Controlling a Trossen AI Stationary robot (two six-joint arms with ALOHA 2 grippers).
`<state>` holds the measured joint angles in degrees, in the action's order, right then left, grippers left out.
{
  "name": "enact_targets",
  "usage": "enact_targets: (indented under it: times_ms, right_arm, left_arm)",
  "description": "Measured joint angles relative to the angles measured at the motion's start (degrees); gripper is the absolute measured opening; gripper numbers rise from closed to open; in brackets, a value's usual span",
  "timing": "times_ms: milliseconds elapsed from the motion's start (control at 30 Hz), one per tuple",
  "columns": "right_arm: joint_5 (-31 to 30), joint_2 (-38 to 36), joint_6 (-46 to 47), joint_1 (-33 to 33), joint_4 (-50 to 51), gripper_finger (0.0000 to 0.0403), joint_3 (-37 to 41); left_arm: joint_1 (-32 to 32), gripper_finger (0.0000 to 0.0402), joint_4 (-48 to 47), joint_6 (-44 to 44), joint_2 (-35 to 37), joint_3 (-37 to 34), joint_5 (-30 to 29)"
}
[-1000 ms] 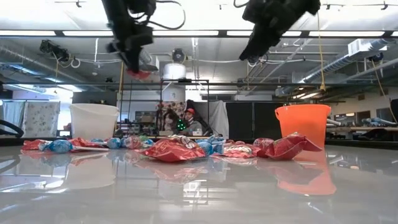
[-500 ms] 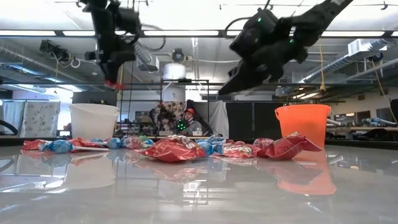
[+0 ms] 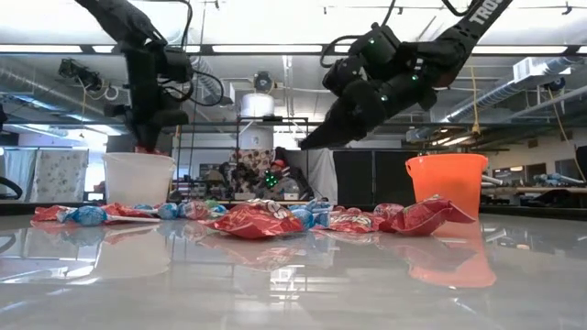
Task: Sort candy by brand, put in halloween buckets
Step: Put the red candy pack into the white bucket
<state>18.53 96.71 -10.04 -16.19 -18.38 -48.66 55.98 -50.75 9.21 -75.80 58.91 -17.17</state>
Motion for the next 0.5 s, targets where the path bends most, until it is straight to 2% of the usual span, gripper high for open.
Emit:
enact_targets:
  times_ms: [267,500]
  right_arm:
    - [-9.2,0.0,3.0,0.0,-0.3,0.0082,-0.6]
    - [-14.5,0.0,4.8,-0.1,-0.2,0.0096,-0.6]
  left_arm:
    - [-0.2,0.0142,3.9,0.9,0.0,-3.2,-0.5]
    - [-3.5,0.0162,9.7,0.2,1.0,-3.2,-3.3]
